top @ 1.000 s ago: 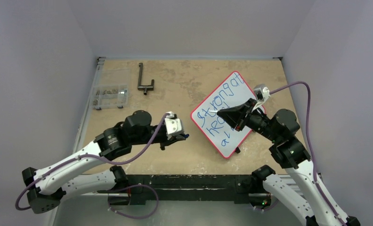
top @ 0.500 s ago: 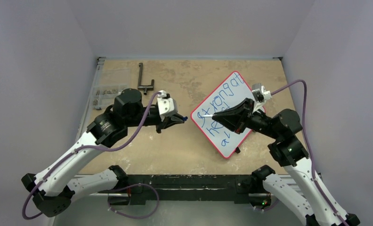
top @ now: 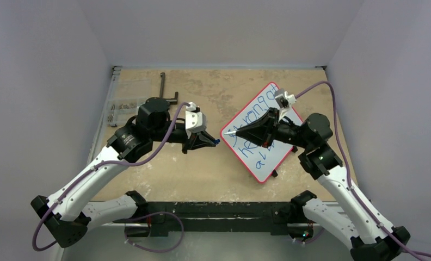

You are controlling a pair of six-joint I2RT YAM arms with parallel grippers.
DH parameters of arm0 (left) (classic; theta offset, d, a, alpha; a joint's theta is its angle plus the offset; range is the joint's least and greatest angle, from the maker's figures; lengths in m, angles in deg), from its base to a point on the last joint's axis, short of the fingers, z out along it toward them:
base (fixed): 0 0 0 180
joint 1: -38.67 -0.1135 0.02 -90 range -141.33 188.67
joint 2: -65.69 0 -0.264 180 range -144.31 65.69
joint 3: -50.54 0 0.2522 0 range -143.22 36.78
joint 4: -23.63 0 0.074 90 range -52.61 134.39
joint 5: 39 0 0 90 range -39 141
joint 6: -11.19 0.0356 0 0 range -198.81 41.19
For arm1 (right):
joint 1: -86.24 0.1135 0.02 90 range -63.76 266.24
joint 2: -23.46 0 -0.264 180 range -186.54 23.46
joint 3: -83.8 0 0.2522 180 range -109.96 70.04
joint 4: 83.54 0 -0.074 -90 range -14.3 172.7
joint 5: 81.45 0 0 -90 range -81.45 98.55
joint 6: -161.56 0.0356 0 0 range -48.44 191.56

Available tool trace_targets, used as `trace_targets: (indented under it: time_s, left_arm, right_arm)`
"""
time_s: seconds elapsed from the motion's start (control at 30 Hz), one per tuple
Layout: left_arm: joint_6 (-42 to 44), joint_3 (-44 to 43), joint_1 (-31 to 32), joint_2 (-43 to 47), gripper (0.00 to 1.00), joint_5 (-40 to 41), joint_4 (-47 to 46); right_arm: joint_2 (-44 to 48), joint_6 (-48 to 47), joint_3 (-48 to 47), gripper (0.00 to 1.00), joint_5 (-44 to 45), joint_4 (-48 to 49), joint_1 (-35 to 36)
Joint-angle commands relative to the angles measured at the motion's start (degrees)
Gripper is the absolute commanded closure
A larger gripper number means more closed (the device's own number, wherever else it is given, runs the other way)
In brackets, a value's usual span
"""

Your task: Write a sentence on the whiteboard

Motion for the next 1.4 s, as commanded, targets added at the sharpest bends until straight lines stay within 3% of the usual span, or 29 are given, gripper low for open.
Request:
trace_targets:
  time_s: [0.0, 1.37]
  left_arm:
    - [1.58, 0.1, -0.57, 0.35, 1.0, -2.73, -2.21]
    - [0.01, 0.19, -0.96, -0.02, 1.0, -2.92, -2.6]
  right_arm:
    - [-0.81, 0.36, 0.27, 1.0, -1.72, 3.47, 0.88]
    - [0.09, -3.69, -0.07, 1.0, 5.6, -0.7, 6.66]
